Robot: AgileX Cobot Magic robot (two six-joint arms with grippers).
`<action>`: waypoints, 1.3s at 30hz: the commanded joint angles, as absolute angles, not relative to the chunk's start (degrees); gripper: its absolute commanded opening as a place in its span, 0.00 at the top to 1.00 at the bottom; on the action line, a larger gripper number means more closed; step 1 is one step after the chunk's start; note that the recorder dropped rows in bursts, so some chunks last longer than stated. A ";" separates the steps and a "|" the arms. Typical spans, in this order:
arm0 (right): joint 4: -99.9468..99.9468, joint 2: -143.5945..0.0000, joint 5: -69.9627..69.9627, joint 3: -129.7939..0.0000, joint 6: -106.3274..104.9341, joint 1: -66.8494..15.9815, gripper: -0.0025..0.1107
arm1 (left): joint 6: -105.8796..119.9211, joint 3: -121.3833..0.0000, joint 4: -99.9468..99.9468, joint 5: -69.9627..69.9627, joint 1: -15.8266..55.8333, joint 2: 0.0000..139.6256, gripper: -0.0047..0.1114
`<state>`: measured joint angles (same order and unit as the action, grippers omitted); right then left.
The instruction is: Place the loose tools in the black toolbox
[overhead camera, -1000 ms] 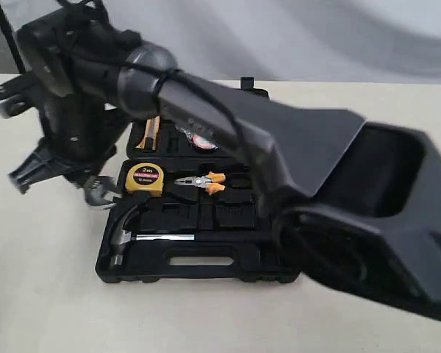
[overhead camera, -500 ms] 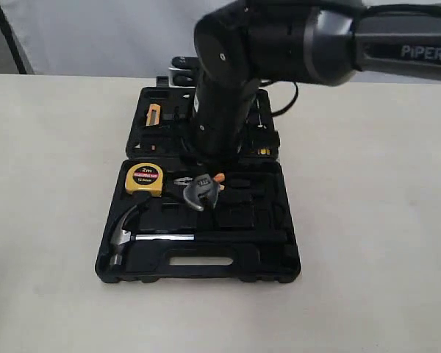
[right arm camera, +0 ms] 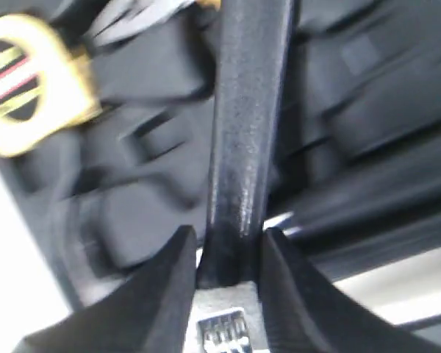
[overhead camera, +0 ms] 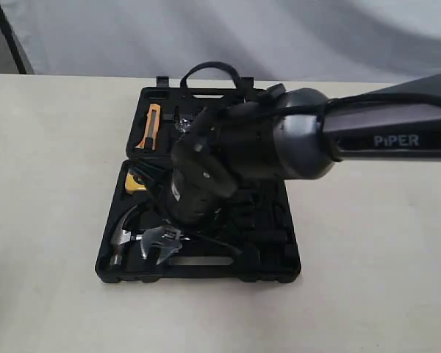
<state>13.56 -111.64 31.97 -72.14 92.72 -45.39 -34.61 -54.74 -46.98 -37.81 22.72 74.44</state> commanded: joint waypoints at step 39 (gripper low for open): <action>-3.59 -121.41 52.20 -92.55 -63.10 -40.88 0.55 | -35.20 -54.20 -46.20 -36.83 22.53 73.98 0.95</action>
<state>-3.38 -120.83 53.85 -92.17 -59.78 -41.16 -34.61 -54.74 -46.98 -37.81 22.72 74.44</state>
